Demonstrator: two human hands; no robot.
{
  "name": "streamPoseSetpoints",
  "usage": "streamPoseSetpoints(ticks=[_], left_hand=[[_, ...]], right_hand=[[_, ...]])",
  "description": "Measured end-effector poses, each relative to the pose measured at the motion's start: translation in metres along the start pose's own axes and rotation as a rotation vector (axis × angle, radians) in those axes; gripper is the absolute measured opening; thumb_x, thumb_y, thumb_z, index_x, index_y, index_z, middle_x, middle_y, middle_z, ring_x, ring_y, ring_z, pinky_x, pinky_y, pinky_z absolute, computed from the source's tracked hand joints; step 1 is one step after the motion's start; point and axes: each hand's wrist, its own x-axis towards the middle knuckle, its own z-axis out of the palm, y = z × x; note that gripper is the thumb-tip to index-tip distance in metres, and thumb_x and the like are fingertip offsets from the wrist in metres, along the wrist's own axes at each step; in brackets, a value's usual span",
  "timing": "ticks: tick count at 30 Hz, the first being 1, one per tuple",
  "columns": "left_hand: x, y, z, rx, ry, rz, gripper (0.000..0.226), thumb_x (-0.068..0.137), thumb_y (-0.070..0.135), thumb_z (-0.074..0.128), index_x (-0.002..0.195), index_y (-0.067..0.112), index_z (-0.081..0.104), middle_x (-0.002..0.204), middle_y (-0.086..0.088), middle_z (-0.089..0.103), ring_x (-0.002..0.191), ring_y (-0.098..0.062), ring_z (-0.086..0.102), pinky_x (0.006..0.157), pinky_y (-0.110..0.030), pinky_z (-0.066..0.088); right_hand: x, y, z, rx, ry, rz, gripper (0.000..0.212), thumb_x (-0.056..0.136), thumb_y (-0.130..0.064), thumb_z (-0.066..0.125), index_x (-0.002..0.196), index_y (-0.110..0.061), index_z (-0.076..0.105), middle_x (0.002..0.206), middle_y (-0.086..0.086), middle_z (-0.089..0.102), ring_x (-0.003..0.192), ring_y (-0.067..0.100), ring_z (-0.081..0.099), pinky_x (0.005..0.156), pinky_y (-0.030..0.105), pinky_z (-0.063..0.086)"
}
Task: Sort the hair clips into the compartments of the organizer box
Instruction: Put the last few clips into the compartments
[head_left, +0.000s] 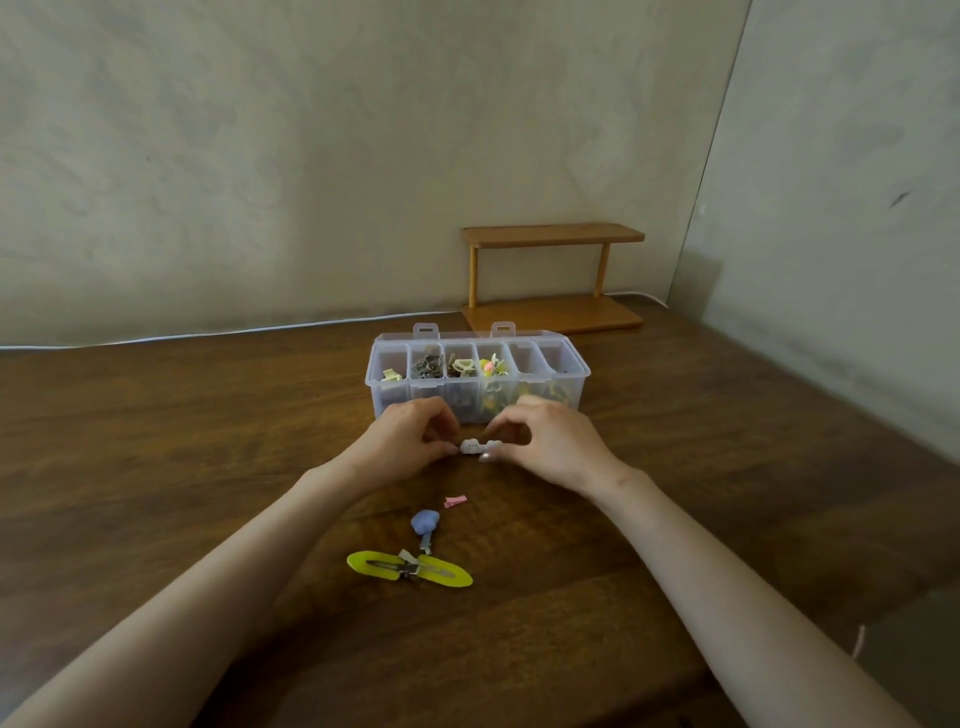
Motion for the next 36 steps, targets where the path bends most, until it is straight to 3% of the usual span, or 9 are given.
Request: streamPoseSetpoints(ticks=[4, 7, 11, 14, 16, 23, 27, 32, 36], left_hand=[[-0.003, 0.009, -0.005, 0.013, -0.091, -0.002, 0.014, 0.084, 0.025, 0.065, 0.091, 0.020, 0.055, 0.090, 0.008, 0.058, 0.082, -0.006, 0.056, 0.069, -0.014, 0.046], [-0.007, 0.015, -0.005, 0.028, -0.210, -0.008, 0.021, 0.079, 0.033, 0.069, 0.090, 0.019, 0.056, 0.087, 0.005, 0.060, 0.079, -0.008, 0.056, 0.071, -0.022, 0.047], [-0.009, 0.017, -0.007, 0.049, -0.368, -0.032, 0.031, 0.072, 0.034, 0.076, 0.093, 0.020, 0.058, 0.088, 0.006, 0.062, 0.079, -0.007, 0.058, 0.069, -0.022, 0.046], [-0.009, 0.017, -0.006, 0.044, -0.374, -0.022, 0.028, 0.071, 0.029, 0.078, 0.089, 0.019, 0.059, 0.081, 0.009, 0.060, 0.072, -0.001, 0.054, 0.061, -0.014, 0.041], [-0.008, 0.016, -0.005, 0.040, -0.369, -0.015, 0.023, 0.073, 0.027, 0.076, 0.087, 0.019, 0.059, 0.079, 0.010, 0.058, 0.071, -0.001, 0.053, 0.061, -0.013, 0.040], [-0.008, 0.016, -0.003, 0.051, -0.334, 0.015, 0.011, 0.081, 0.025, 0.068, 0.083, 0.019, 0.059, 0.076, 0.010, 0.054, 0.068, -0.002, 0.048, 0.061, -0.013, 0.037], [-0.008, 0.016, -0.002, 0.050, -0.304, 0.025, 0.011, 0.082, 0.028, 0.067, 0.082, 0.021, 0.059, 0.076, 0.012, 0.054, 0.068, -0.002, 0.049, 0.061, -0.013, 0.038], [-0.008, 0.014, 0.000, 0.079, -0.273, 0.031, 0.011, 0.086, 0.029, 0.063, 0.084, 0.019, 0.060, 0.075, 0.012, 0.056, 0.066, -0.002, 0.051, 0.061, -0.013, 0.039], [-0.007, 0.016, 0.000, 0.026, -0.234, -0.003, 0.011, 0.089, 0.027, 0.057, 0.089, 0.016, 0.057, 0.080, 0.009, 0.058, 0.074, -0.005, 0.056, 0.072, -0.022, 0.047]], right_hand=[[0.000, 0.000, 0.004, 0.005, 0.014, -0.002, 0.021, 0.081, -0.037, 0.070, 0.096, -0.022, 0.065, 0.101, -0.005, 0.061, 0.092, 0.009, 0.057, 0.074, 0.026, 0.046], [-0.001, 0.002, -0.003, 0.243, 0.066, 0.044, 0.011, 0.083, -0.028, 0.070, 0.087, -0.021, 0.063, 0.091, -0.006, 0.064, 0.085, 0.007, 0.058, 0.070, 0.019, 0.044], [-0.002, 0.005, -0.018, 0.494, 0.362, 0.094, 0.006, 0.082, -0.014, 0.070, 0.082, -0.014, 0.063, 0.079, -0.006, 0.062, 0.072, 0.001, 0.058, 0.063, 0.011, 0.045], [0.002, 0.016, -0.027, 0.512, 0.636, 0.152, 0.006, 0.082, -0.011, 0.070, 0.083, -0.011, 0.065, 0.077, -0.007, 0.062, 0.068, -0.001, 0.056, 0.063, 0.005, 0.044], [0.008, 0.027, -0.032, 0.485, 0.715, 0.207, 0.004, 0.082, -0.010, 0.069, 0.085, -0.011, 0.066, 0.081, -0.003, 0.065, 0.072, 0.000, 0.057, 0.064, 0.002, 0.043], [0.035, 0.044, -0.033, 0.242, 0.682, 0.271, 0.012, 0.085, -0.008, 0.066, 0.095, -0.010, 0.072, 0.096, 0.003, 0.066, 0.082, 0.009, 0.058, 0.063, 0.005, 0.040], [0.047, 0.042, -0.026, 0.030, 0.724, 0.288, 0.005, 0.084, -0.017, 0.069, 0.089, -0.016, 0.069, 0.090, 0.000, 0.070, 0.080, 0.009, 0.046, 0.084, 0.032, 0.045], [0.056, 0.045, -0.024, -0.134, 0.569, 0.320, 0.010, 0.088, -0.024, 0.064, 0.090, -0.018, 0.072, 0.096, 0.000, 0.070, 0.102, 0.024, 0.050, 0.078, 0.030, 0.032], [0.048, 0.043, -0.023, -0.069, 0.650, 0.271, 0.012, 0.089, -0.022, 0.061, 0.093, -0.017, 0.071, 0.095, 0.002, 0.070, 0.095, 0.023, 0.052, 0.076, 0.029, 0.038]])
